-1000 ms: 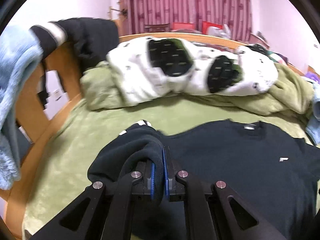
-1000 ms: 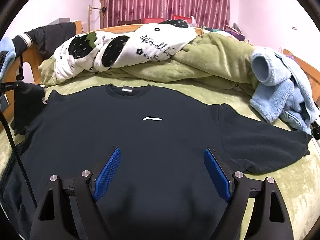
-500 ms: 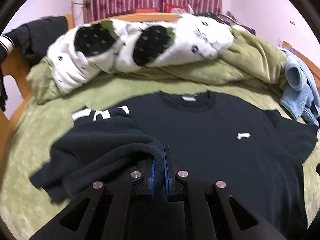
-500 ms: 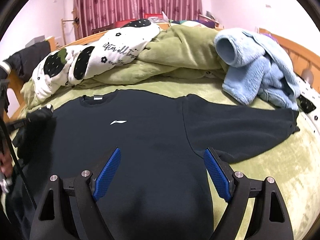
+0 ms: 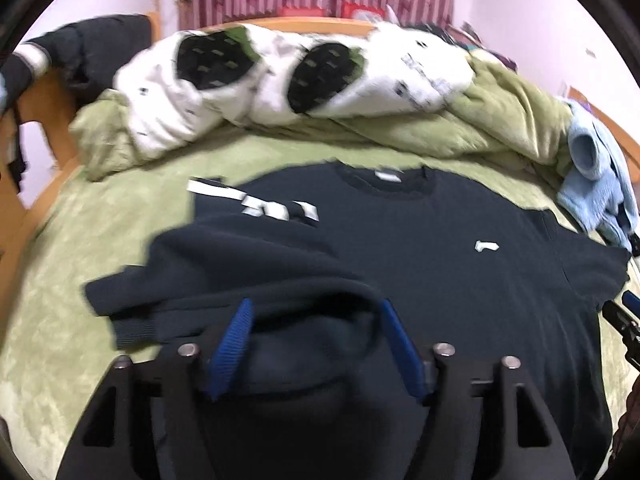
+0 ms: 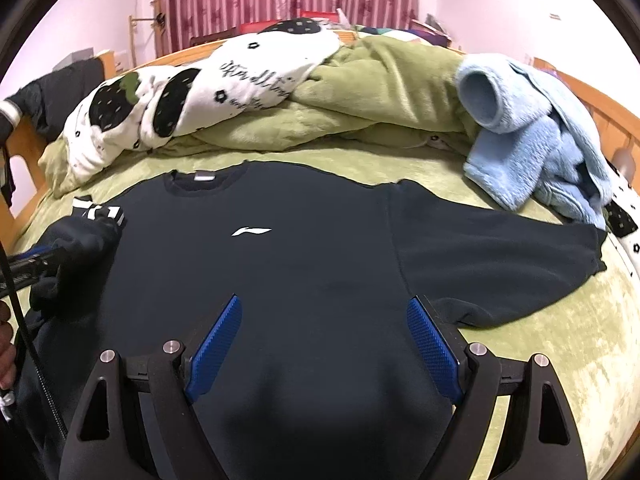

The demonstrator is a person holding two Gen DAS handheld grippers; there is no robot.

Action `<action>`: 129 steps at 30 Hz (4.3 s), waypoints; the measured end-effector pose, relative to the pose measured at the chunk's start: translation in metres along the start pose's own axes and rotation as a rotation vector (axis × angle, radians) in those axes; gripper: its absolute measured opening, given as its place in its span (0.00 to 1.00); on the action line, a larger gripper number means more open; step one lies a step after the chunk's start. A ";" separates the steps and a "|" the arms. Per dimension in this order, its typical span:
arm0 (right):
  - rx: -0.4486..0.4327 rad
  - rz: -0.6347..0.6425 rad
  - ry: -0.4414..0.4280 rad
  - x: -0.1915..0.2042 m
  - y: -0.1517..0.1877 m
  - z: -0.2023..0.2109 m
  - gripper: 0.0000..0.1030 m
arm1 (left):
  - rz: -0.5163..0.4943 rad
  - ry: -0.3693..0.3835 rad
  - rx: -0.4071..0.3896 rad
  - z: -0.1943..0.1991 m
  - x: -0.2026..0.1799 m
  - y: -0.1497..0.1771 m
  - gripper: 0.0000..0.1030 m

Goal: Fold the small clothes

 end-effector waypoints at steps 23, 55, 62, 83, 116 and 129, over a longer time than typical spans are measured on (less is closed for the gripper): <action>-0.005 0.220 -0.312 0.231 -0.006 0.018 0.55 | 0.195 -0.182 -0.005 0.038 0.199 0.056 0.65; -0.126 0.329 -0.269 0.292 -0.022 0.009 0.05 | 0.220 -0.147 -0.031 0.033 0.185 0.047 0.65; -0.146 0.242 -0.212 0.215 -0.038 0.023 0.05 | 0.175 -0.114 -0.051 0.043 0.149 0.037 0.65; 0.105 0.154 -0.149 0.056 0.000 -0.037 0.32 | -0.012 -0.096 0.002 0.006 0.044 0.036 0.77; 0.029 0.433 -0.266 0.144 0.045 -0.016 0.65 | 0.011 -0.116 0.033 -0.009 0.061 0.040 0.77; 0.072 0.304 -0.089 0.097 0.032 -0.059 0.14 | -0.025 -0.153 0.017 -0.011 0.058 0.040 0.77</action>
Point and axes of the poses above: each gripper's, at about its wrist camera, not at the fingertips, and z roughly against the way its jaws point, x to its left, y to its underside, the point moved 1 cm from there along -z, roughly the way its jaws point, and after that the axes turned 3 degrees about y, right-handed, at the moved point
